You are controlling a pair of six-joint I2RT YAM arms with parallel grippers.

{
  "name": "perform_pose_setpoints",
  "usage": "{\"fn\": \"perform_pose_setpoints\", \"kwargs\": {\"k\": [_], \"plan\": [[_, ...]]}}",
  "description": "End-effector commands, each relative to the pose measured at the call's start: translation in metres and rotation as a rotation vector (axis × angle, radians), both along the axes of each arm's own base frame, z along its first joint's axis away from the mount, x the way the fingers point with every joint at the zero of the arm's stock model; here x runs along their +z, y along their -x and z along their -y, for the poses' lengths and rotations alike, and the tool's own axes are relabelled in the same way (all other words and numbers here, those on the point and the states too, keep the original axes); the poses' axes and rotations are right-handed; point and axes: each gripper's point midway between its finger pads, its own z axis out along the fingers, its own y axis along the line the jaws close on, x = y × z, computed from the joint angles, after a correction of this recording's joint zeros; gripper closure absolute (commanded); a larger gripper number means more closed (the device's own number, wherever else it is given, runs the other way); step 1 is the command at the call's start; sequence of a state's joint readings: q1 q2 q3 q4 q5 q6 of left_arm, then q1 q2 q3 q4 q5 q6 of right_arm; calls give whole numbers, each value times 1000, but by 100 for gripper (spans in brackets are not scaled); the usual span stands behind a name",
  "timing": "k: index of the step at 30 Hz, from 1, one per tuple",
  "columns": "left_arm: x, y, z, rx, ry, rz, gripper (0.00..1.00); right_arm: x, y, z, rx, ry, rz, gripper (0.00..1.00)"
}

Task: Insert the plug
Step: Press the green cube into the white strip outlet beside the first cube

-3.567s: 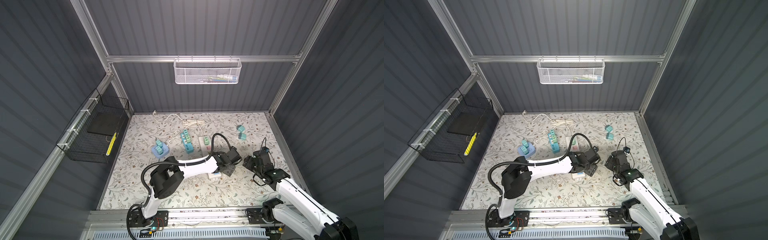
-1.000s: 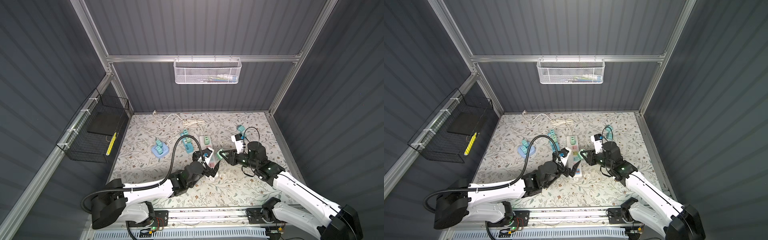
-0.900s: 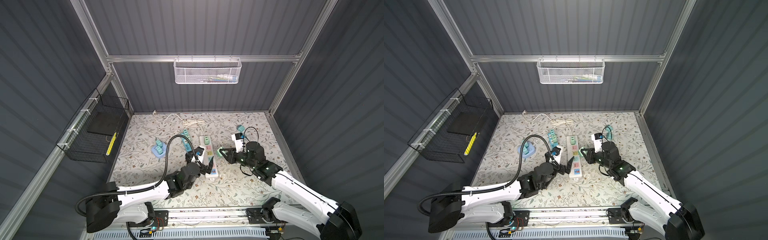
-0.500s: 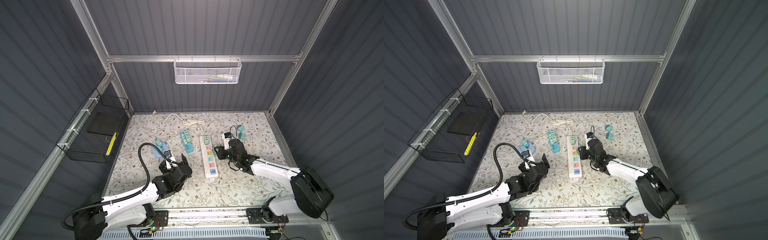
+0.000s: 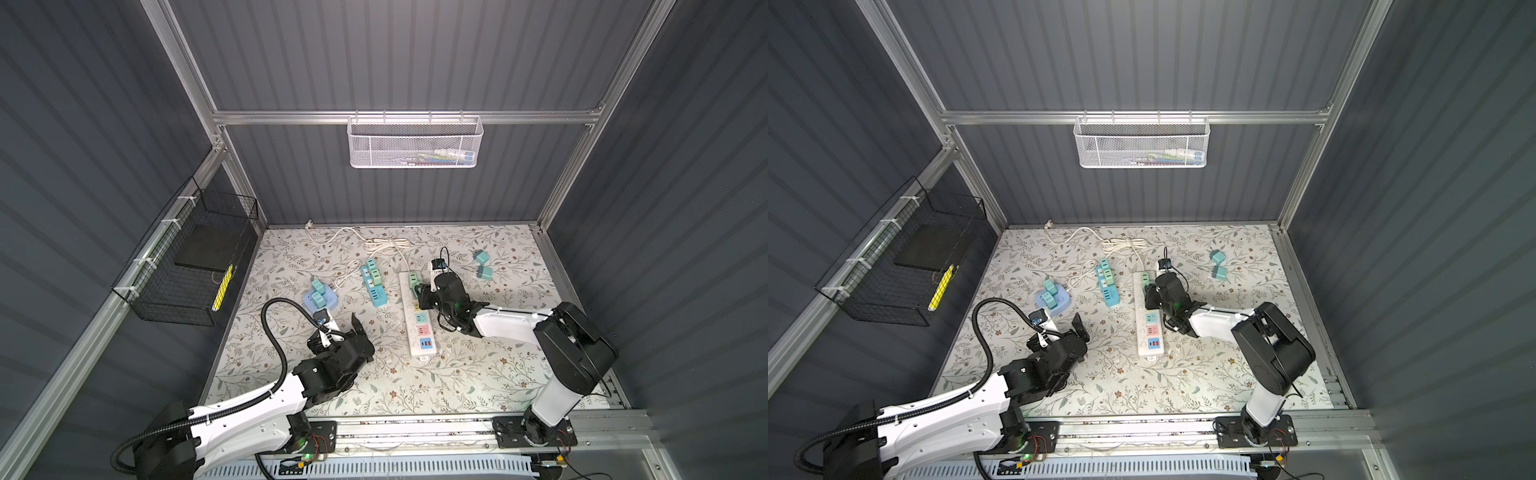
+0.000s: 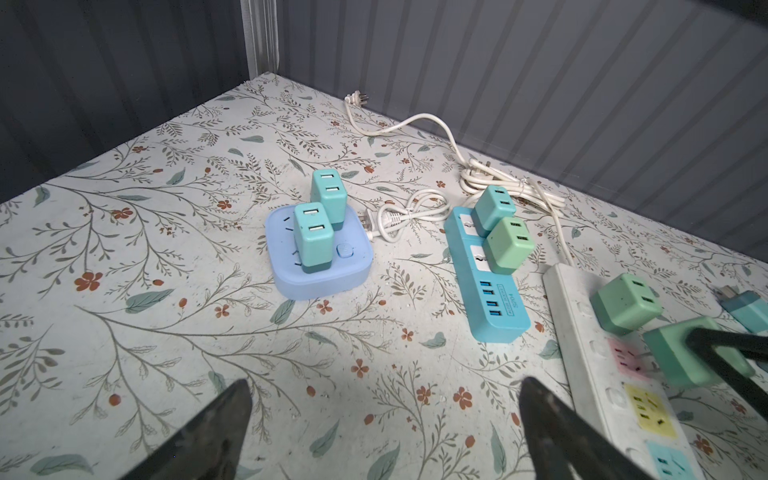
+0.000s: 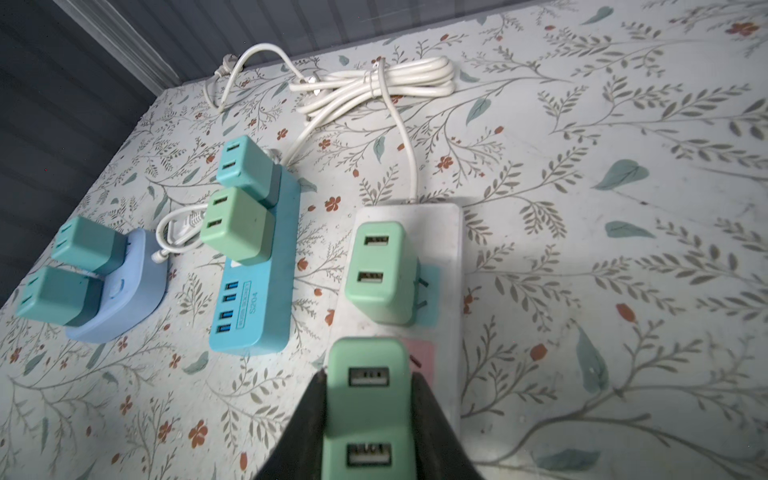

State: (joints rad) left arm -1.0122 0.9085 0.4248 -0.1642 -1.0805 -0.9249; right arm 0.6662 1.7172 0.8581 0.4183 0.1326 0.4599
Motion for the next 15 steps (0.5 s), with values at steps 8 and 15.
{"fn": "perform_pose_setpoints", "kwargs": {"k": [8, 15], "plan": [[5, 1, -8, -2, -11, 21, 0, -13, -10, 1, -77, 108, 6, 81], [8, 0, -9, -1, -22, 26, 0, -25, -9, 6, -108, 166, -11, 81]]}}
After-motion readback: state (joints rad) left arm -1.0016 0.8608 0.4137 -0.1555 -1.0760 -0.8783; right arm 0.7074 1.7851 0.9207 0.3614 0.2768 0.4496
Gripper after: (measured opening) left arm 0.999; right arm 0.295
